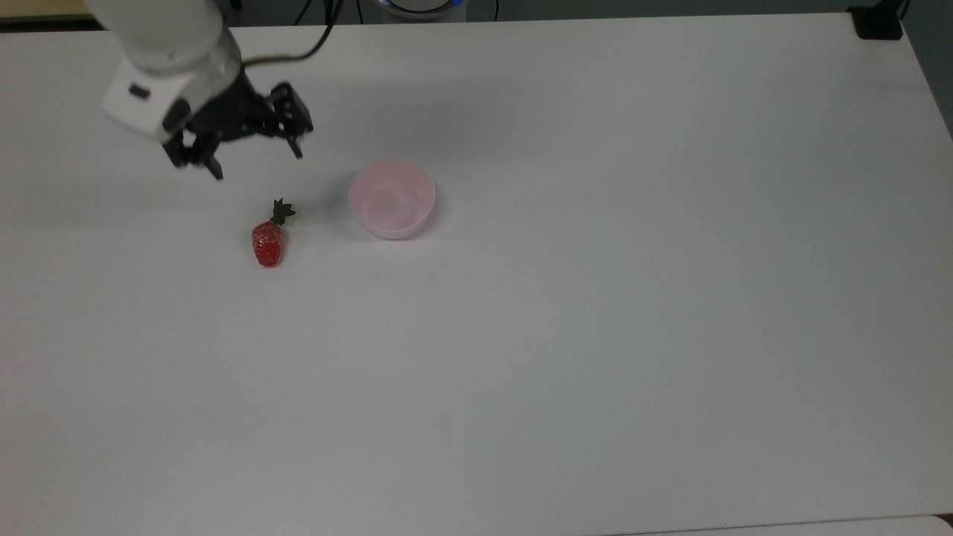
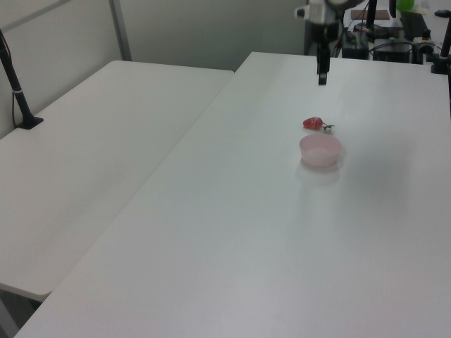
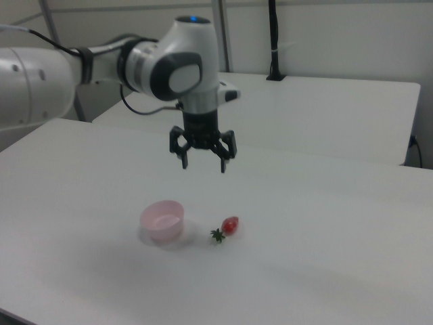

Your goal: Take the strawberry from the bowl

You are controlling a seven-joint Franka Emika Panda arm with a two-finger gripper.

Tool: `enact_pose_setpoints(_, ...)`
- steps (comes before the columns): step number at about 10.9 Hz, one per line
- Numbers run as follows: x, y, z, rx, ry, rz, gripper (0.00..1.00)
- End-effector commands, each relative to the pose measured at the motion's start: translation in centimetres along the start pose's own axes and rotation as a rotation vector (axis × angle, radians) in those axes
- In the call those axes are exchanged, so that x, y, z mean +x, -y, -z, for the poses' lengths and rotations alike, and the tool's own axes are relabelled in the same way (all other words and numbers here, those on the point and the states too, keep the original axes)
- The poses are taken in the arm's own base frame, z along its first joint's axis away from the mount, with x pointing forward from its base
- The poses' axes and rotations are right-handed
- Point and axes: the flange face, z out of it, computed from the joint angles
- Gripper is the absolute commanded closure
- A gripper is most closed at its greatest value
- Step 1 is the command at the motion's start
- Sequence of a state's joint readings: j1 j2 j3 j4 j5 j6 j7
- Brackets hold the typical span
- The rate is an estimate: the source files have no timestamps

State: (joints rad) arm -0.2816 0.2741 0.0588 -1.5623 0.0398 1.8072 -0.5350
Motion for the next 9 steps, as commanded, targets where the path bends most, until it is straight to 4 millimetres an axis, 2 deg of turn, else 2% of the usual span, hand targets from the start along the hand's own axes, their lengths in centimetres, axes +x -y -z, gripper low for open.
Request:
enact_pose_setpoints(1,-2.1,4.8,6.6,0.011,-0.035,-0.163,0.00)
enact_pose_setpoints(4,-4.7,9.7,12.2,0.018,-0.024,-0.347,0.00)
enact_pose_setpoints(5,-5.0,10.1,12.8,0.015,-0.032,-0.444,0.00)
enact_pose_setpoints(6,-4.5,11.2,12.6,0.010,-0.034,-0.453,0.00)
enact_pose_setpoints(9,-3.5,10.8,13.1,-0.083,-0.100,-0.414,0.00)
